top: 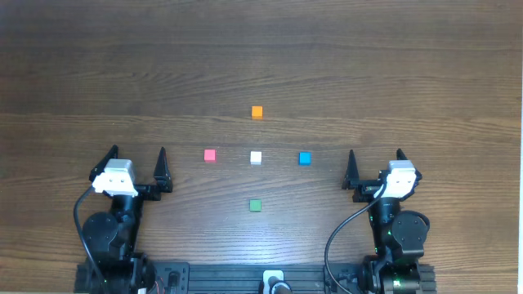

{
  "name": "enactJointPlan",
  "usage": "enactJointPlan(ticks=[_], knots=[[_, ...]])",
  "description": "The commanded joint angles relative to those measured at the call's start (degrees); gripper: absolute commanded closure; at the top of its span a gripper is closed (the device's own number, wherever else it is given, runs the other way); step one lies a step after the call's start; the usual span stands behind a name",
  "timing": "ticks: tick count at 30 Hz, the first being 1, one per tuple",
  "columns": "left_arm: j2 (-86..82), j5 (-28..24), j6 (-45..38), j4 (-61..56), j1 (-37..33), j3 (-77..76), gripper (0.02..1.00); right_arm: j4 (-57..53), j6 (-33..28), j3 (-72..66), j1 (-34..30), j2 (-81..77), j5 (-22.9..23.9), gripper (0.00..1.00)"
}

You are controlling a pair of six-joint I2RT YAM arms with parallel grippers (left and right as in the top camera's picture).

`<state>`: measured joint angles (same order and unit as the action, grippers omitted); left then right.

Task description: Stack Cubes

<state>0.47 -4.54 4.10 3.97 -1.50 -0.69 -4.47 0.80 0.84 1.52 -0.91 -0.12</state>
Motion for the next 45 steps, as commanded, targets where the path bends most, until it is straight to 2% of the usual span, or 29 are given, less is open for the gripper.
enactJointPlan(ticks=[1,8,12,14,16,18,19,23,29,45], knots=[[0.3,-0.4,-0.3,-0.1,-0.3,0.3,0.018,0.2,-0.5,-0.5,-0.3,0.6,-0.7,0.007],[16.4,-6.7,1.4,-3.6,3.4,-6.0,0.023,0.2,-0.5,-0.5,-0.3,0.6,-0.7,0.007],[32.5,-11.1,3.7,1.9,6.4,-18.2,0.018,0.2,-0.5,-0.5,-0.3,0.6,-0.7,0.009],[42.1,-11.1,6.0,6.9,8.9,-25.3,0.02,0.2,-0.5,-0.5,-0.3,0.6,-0.7,0.007],[57.5,-8.9,9.2,15.3,14.6,-36.3,0.02,0.2,-0.5,-0.5,-0.3,0.6,-0.7,0.009],[64.3,-6.0,11.3,18.9,17.9,-41.5,0.02,0.2,-0.5,-0.5,-0.3,0.6,-0.7,0.009],[70.2,-2.8,13.4,22.4,20.8,-45.8,0.02,0.2,-0.5,-0.5,-0.3,0.6,-0.7,0.009],[82.3,1.5,18.4,27.5,25.6,-52.8,0.02,0.2,-0.5,-0.5,-0.3,0.6,-0.7,0.009],[89.5,1.7,23.3,28.8,26.1,-53.3,0.034,0.2,-0.5,-0.5,-0.3,0.6,-0.7,0.012],[95.1,5.7,26.8,32.6,26.2,-52.8,0.082,0.2,-0.5,-0.5,-0.3,0.6,-0.7,0.007]])
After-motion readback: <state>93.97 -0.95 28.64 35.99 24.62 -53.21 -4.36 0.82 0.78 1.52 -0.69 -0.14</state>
